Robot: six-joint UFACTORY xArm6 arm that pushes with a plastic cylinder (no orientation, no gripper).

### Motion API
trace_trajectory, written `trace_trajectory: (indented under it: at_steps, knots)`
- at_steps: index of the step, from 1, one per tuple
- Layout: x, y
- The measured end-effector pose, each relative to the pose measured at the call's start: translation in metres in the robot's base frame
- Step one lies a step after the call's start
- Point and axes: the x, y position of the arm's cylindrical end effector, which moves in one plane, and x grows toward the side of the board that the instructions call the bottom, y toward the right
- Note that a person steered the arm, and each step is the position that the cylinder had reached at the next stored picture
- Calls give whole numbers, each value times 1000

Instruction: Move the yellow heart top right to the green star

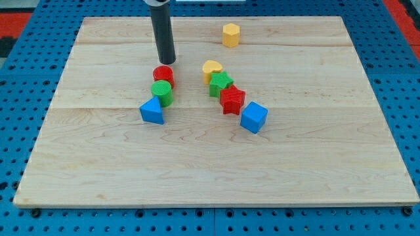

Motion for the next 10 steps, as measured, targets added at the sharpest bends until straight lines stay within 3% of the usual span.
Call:
trace_trajectory:
  at_steps: [2, 4, 5, 6, 7, 10]
  knots:
    - [30, 44]
    - [7, 149]
    - [7, 76]
    - [43, 55]
    - [66, 71]
    - [63, 116]
